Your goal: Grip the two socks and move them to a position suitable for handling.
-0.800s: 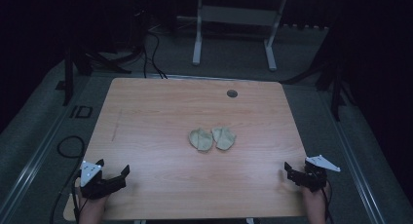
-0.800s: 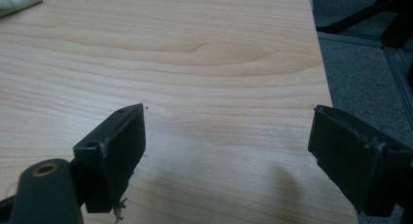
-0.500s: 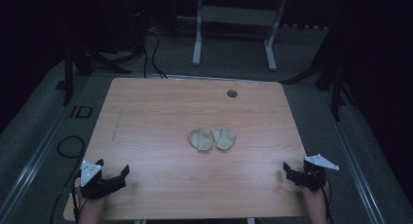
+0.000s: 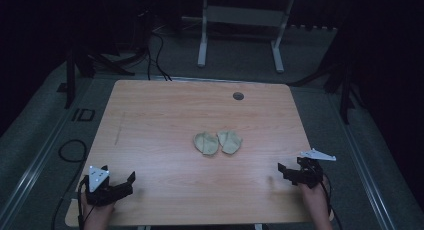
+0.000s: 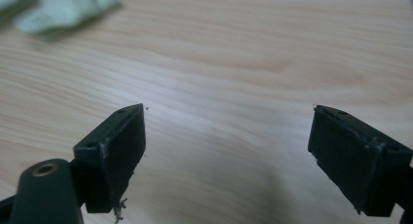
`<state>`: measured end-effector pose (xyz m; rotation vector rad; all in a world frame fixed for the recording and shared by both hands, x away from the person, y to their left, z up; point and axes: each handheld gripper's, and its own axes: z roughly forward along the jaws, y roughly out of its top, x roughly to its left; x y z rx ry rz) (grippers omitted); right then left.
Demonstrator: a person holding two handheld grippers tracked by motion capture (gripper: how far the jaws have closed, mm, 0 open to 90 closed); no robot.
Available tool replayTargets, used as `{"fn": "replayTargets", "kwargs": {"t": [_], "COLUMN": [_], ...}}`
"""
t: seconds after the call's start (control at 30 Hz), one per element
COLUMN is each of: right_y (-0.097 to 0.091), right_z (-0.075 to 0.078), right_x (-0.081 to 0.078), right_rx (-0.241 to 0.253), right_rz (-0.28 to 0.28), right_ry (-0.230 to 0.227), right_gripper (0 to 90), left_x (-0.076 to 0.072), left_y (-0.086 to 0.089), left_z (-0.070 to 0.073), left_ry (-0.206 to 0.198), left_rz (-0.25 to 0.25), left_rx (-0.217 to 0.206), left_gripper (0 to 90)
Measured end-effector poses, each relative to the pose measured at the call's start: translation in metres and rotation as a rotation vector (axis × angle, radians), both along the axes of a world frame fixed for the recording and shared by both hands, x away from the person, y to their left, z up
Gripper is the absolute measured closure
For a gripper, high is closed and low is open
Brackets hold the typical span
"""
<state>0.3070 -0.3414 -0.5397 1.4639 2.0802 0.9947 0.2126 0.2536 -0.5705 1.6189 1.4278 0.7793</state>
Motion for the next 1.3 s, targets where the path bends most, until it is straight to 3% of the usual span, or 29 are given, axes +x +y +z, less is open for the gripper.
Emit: {"fn": "replayTargets", "kwargs": {"t": [0.2,0.27,0.3,0.47,0.6,0.73,1.0,1.3], "right_y": [0.023,0.035,0.035,0.071,0.088,0.119,0.156,0.186], "right_z": [0.006,0.008,0.008,0.009,0.011,0.015,0.016,0.007], "right_x": [0.014,0.020,0.020,0.039,0.047,0.065,0.089,0.113], "right_rx": [0.033,-0.009,-0.009,-0.015,-0.020,-0.033,-0.091,-0.148], "right_rz": [0.031,0.035,0.035,0.128,0.145,0.193,0.218,0.198], "right_ry": [0.011,0.011,0.011,0.041,0.037,0.062,0.081,0.103], "right_gripper": [13.1,13.1,13.1,14.2,14.8,14.8,17.5,21.9], "left_x": [0.002,0.003,0.003,0.004,0.005,0.006,0.007,0.007], "left_y": [-0.002,-0.003,-0.003,-0.003,-0.004,-0.006,-0.008,-0.007], "left_z": [-0.001,-0.001,-0.001,-0.002,-0.002,-0.003,-0.003,-0.003], "left_ry": [0.046,0.044,0.044,0.048,0.050,0.056,0.057,0.053], "left_rz": [-0.016,-0.030,-0.030,-0.041,-0.051,-0.069,-0.074,-0.083], "left_rx": [-0.038,-0.048,-0.048,-0.062,-0.061,-0.055,-0.048,-0.059], "left_gripper": [2.4,2.4,2.4,2.4,2.4,2.4,2.4,2.4]}}
